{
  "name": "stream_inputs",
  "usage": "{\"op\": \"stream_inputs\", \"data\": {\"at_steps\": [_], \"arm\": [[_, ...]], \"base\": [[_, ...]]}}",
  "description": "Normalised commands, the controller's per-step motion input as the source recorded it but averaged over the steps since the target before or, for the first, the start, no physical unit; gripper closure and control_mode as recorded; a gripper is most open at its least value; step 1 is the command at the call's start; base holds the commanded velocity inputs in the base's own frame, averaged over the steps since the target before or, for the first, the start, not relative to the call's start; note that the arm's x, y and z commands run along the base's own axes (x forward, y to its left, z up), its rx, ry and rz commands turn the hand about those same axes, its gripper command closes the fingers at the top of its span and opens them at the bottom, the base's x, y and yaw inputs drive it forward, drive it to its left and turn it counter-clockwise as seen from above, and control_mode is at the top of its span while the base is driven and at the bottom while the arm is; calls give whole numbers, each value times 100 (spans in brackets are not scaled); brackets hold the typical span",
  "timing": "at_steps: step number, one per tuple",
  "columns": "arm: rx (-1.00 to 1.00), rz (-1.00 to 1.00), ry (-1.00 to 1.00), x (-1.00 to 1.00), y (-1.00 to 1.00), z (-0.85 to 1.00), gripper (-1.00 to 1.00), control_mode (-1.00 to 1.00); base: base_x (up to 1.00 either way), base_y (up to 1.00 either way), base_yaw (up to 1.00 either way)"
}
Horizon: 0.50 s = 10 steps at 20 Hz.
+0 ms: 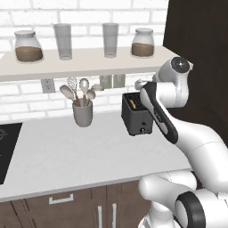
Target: Start the toaster. Once the lever pops up, take the bread to the plate on the dining counter.
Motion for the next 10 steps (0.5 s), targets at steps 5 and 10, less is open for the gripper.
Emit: {"op": "stream_inputs", "data": {"at_steps": [5, 10], "arm": [[0, 0, 0, 0, 0, 0, -100, -100], [0, 0, 0, 0, 0, 0, -100, -100]], "base": [[0, 0, 0], [0, 0, 0]]}}
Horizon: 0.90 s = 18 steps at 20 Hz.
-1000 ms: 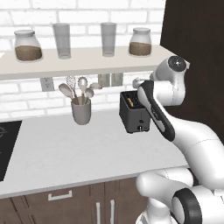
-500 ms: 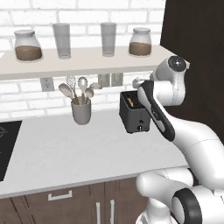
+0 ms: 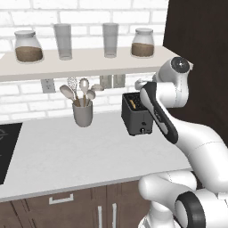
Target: Start the toaster. Once the lever pops up, take the bread to the plate on the dining counter.
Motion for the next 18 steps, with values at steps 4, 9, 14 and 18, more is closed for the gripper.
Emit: {"op": "stream_inputs", "data": {"at_steps": [4, 9, 14, 18], "arm": [[0, 0, 0, 0, 0, 0, -100, -100], [0, 0, 0, 0, 0, 0, -100, -100], [0, 0, 0, 0, 0, 0, -100, -100], [0, 0, 0, 0, 0, 0, -100, -100]], "base": [[0, 0, 0], [0, 0, 0], [0, 0, 0], [0, 0, 0]]}}
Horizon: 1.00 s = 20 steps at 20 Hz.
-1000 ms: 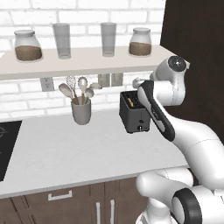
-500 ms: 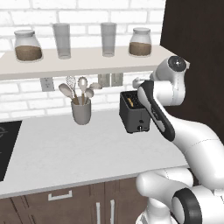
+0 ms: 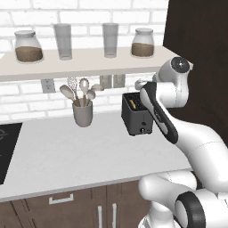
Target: Start the toaster. Once the lever pops up, take the bread to the plate on the dining counter.
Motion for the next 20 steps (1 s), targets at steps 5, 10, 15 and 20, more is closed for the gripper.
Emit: {"op": "stream_inputs", "data": {"at_steps": [5, 10, 15, 20], "arm": [[0, 0, 0, 0, 0, 0, -100, -100], [0, 0, 0, 0, 0, 0, -100, -100], [0, 0, 0, 0, 0, 0, -100, -100], [0, 0, 0, 0, 0, 0, -100, -100]], "base": [[0, 0, 0], [0, 0, 0], [0, 0, 0], [0, 0, 0]]}}
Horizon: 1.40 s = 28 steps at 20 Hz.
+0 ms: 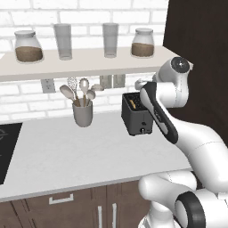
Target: Start the toaster. Once the lever pops up, take the bread to the plate on the dining counter.
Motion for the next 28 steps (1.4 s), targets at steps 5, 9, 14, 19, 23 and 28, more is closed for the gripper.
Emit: {"op": "stream_inputs", "data": {"at_steps": [5, 9, 14, 19, 23, 28], "arm": [[0, 0, 0, 0, 0, 0, -100, -100], [0, 0, 0, 0, 0, 0, -100, -100], [0, 0, 0, 0, 0, 0, -100, -100], [0, 0, 0, 0, 0, 0, -100, -100], [0, 0, 0, 0, 0, 0, -100, -100], [0, 0, 0, 0, 0, 0, -100, -100]], "base": [[0, 0, 0], [0, 0, 0], [0, 0, 0], [0, 0, 0], [0, 0, 0], [0, 0, 0]]}}
